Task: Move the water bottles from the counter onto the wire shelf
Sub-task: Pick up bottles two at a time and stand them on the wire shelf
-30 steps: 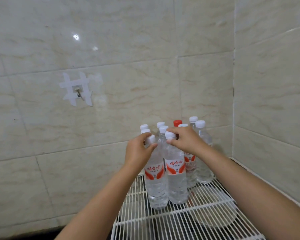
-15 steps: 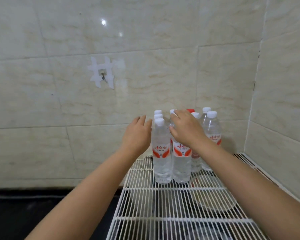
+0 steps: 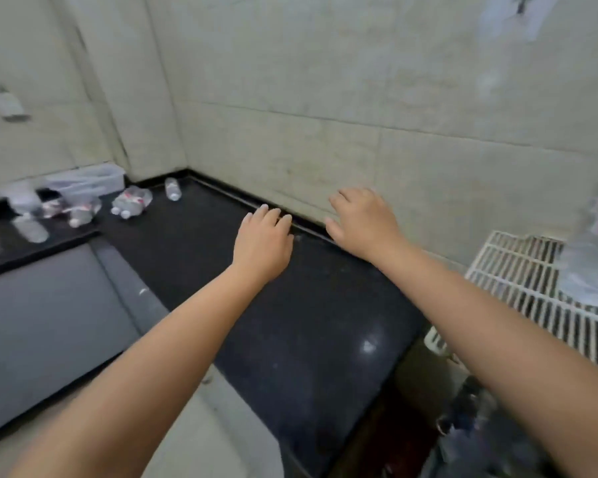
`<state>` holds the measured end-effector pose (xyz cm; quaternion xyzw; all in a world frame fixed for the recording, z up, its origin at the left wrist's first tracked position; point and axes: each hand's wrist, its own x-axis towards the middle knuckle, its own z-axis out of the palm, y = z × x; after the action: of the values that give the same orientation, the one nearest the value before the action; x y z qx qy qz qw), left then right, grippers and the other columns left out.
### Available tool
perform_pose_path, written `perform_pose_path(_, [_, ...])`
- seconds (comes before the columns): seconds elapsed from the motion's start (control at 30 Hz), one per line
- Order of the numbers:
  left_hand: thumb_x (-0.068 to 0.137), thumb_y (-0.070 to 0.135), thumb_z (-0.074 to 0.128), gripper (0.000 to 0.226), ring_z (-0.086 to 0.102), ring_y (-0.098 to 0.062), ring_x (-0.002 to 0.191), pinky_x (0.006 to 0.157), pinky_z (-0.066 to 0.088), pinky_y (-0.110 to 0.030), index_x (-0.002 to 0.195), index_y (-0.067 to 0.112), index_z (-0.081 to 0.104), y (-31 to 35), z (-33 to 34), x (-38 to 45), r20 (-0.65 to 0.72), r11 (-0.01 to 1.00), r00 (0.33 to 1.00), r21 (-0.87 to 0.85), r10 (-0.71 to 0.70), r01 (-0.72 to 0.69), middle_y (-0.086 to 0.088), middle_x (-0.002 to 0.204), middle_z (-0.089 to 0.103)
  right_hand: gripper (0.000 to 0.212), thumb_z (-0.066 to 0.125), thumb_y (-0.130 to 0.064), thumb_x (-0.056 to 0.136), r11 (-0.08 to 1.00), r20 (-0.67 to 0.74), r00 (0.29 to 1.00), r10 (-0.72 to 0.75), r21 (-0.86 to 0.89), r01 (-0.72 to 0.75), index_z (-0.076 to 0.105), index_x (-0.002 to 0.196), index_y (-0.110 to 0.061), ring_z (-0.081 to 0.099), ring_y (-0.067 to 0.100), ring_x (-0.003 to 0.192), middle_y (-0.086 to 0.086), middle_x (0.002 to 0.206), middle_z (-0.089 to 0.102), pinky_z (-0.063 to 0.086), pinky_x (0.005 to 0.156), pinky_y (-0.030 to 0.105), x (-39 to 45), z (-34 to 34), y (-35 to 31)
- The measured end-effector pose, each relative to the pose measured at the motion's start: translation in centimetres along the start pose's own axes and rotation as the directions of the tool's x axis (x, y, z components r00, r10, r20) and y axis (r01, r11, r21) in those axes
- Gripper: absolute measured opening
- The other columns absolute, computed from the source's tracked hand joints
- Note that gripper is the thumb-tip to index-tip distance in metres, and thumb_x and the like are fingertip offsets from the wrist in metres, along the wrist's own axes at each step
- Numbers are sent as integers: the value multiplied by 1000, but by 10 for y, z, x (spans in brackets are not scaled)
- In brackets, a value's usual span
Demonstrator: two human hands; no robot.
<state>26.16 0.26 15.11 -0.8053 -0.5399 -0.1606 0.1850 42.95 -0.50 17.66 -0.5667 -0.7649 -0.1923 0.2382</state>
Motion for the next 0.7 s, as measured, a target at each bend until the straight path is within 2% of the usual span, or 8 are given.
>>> perform_pose_path(0.1, [67, 11, 77, 30, 66, -42, 95, 72, 56, -44, 92, -4, 69, -71, 18, -53, 83, 989, 986, -17, -142, 144, -23, 98, 70, 35, 64, -26, 75, 998, 83, 995, -60, 42, 57, 66, 95, 3, 64, 41, 92, 24, 98, 69, 51, 80, 47, 9, 57, -86])
perform_pose_path(0.23, [93, 22, 48, 34, 42, -33, 125, 97, 38, -42, 119, 1, 53, -166, 38, -124, 231, 945, 918, 12, -321, 328, -16, 131, 50, 35, 82, -28, 56, 994, 185, 980, -67, 100, 49, 70, 78, -4, 70, 34, 75, 16, 84, 73, 57, 61, 40, 11, 127, -203])
perform_pose_path(0.3, [95, 25, 40, 35, 35, -30, 129, 101, 34, -38, 124, 6, 46, -214, 46, -158, 298, 917, 869, 83, -396, 390, -13, 136, 42, 30, 78, -25, 60, 984, 206, 972, -111, 160, 79, 70, 78, -3, 70, 36, 75, 17, 84, 73, 57, 59, 41, 12, 157, -258])
perform_pose_path(0.37, [96, 27, 38, 38, 32, -30, 131, 102, 32, -38, 127, 7, 43, -255, 52, -192, 368, 879, 801, 120, -471, 462, -15, 139, 38, 29, 63, -26, 64, 967, 252, 954, -164, 234, 105, 71, 80, -3, 70, 35, 75, 17, 85, 74, 57, 58, 39, 10, 183, -306])
perform_pose_path(0.5, [98, 28, 36, 40, 27, -29, 137, 108, 29, -39, 133, 7, 38, -326, 65, -243, 479, 820, 686, 146, -548, 553, -15, 145, 32, 46, 39, -34, 70, 947, 339, 907, -248, 283, 153, 73, 82, -7, 72, 32, 75, 15, 86, 75, 57, 56, 37, 13, 226, -380])
perform_pose_path(0.6, [98, 28, 37, 42, 26, -29, 138, 109, 28, -39, 135, 8, 36, -367, 79, -259, 522, 788, 631, 142, -574, 599, -15, 146, 31, 49, 36, -37, 68, 947, 383, 882, -273, 267, 176, 74, 80, -10, 72, 29, 74, 12, 85, 76, 57, 55, 35, 26, 256, -419])
perform_pose_path(0.7, [98, 29, 38, 41, 29, -29, 136, 108, 30, -39, 134, 8, 37, -407, 100, -256, 541, 776, 610, 134, -579, 617, -14, 144, 34, 47, 37, -36, 68, 945, 423, 863, -278, 284, 165, 75, 80, -9, 73, 29, 74, 13, 83, 76, 58, 55, 37, 50, 285, -448])
